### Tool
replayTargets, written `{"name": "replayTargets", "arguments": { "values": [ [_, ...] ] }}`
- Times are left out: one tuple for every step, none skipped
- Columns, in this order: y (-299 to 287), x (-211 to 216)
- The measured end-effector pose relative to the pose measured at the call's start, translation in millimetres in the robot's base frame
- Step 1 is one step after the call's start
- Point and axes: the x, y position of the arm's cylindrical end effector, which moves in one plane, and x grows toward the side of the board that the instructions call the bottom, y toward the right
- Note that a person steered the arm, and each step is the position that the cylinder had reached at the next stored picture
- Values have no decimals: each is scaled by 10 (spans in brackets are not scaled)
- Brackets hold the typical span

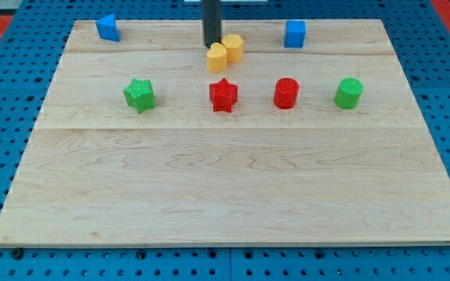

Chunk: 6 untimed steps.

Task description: Push yellow heart close to red star

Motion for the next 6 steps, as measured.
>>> {"name": "replayTargets", "arguments": {
  "values": [
    [506, 17],
    [611, 17],
    [-176, -297],
    [-393, -165],
    [-276, 210],
    [22, 570]
  ]
}}
